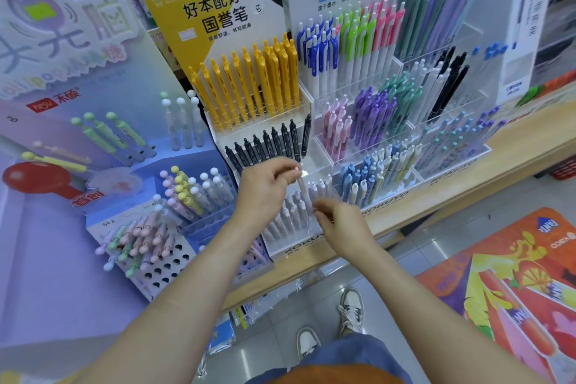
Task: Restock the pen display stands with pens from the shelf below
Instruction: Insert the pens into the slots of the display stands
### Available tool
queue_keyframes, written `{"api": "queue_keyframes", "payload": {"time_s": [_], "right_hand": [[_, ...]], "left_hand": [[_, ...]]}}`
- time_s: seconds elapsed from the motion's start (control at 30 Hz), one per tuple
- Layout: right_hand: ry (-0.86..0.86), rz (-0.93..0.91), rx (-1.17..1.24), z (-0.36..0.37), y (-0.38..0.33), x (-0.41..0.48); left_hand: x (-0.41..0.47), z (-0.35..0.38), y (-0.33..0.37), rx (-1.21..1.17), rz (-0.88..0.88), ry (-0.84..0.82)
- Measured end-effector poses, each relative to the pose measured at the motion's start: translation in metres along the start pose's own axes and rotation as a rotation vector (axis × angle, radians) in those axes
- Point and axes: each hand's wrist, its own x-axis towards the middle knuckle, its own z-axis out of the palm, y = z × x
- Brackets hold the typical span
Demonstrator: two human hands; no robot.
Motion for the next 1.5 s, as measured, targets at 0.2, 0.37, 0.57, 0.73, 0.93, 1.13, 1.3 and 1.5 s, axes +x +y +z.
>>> {"api": "queue_keyframes", "payload": {"time_s": [0.2, 0.37, 0.57, 0.73, 0.93, 1.13, 1.3, 1.5], "right_hand": [[-0.048, 0.1, 0.412, -0.017, -0.012, -0.006], [-0.274, 0.111, 0.678, -0.046, -0.029, -0.016], [-0.174, 0.083, 0.595, -0.051, -0.022, -0.019], [-0.013, 0.125, 0.542, -0.057, -0.007, -0.021], [0.17, 0.143, 0.433, -0.04, 0.005, -0.009], [0.244, 0.145, 0.247, -0.022, 0.01, -0.001], [0.242, 0.084, 0.157, -0.012, 0.01, 0.004], [0.223, 0.078, 0.09, 0.0, 0.014, 0.009]], "left_hand": [[0.011, -0.021, 0.022, -0.327, -0.12, -0.012], [0.006, -0.022, 0.02, -0.522, -0.171, -0.086], [0.003, -0.014, 0.026, -0.471, -0.16, -0.086], [-0.005, -0.003, 0.008, 0.212, -0.012, -0.111], [-0.013, 0.01, -0.015, 0.567, 0.146, -0.247], [-0.011, 0.017, -0.018, 0.643, 0.254, -0.184], [-0.011, 0.019, -0.022, 0.65, 0.277, -0.174], [-0.01, 0.017, -0.022, 0.566, 0.219, -0.185]]}}
